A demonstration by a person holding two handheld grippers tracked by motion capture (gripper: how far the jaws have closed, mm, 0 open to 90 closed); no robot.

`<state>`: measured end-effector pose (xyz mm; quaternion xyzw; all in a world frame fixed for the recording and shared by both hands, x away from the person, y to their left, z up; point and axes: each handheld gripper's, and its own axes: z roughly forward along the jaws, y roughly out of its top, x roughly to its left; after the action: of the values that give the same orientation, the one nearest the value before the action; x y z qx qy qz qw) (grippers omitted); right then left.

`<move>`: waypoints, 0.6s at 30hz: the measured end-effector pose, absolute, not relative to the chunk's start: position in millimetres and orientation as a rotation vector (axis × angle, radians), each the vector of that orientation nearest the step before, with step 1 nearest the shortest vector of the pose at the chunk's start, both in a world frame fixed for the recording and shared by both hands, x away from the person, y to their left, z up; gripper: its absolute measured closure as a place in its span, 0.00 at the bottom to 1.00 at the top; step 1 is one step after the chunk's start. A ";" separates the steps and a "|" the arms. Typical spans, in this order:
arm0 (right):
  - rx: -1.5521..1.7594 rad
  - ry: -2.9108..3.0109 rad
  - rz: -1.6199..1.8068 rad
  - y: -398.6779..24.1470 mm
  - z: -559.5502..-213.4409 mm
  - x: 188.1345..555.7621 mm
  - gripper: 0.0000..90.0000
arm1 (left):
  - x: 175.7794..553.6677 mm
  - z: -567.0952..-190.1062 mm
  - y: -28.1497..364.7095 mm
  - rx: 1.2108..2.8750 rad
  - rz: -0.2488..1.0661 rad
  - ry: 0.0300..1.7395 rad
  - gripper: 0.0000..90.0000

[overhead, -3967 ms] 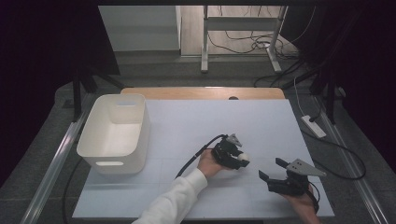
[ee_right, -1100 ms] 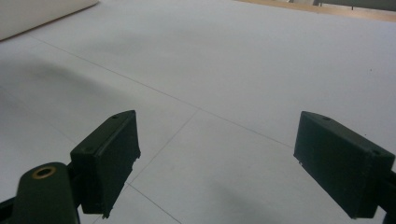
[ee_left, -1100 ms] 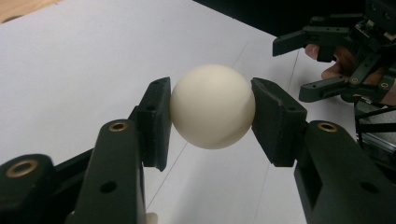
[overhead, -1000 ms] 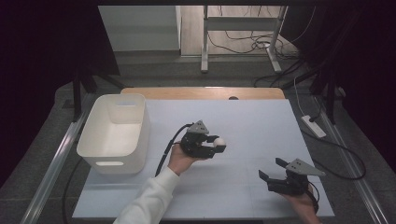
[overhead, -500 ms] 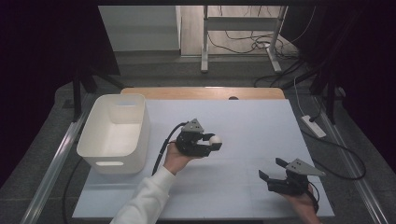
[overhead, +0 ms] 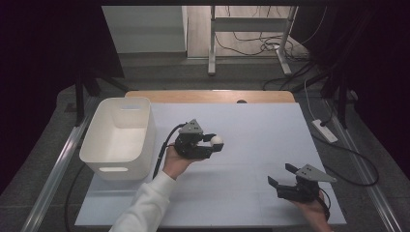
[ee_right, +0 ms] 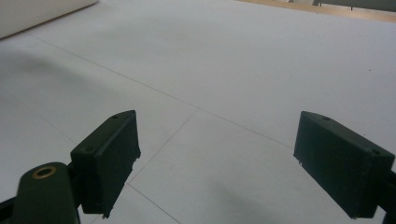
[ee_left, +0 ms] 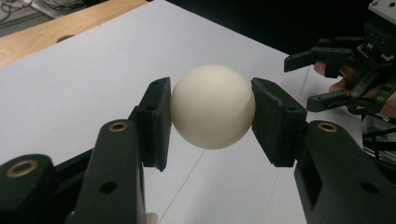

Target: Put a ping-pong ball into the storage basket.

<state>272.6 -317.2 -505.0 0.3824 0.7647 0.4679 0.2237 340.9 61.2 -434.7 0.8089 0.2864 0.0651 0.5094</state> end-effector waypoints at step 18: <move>1.058 2.107 1.288 -317.9 -504.8 272.7 0.15 | 337.7 -419.0 76.0 1.917 0.206 0.695 0.57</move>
<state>272.7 -317.9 -504.8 0.3837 0.7641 0.4669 0.2256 337.7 76.0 -419.0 0.7993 0.2897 0.0857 0.5195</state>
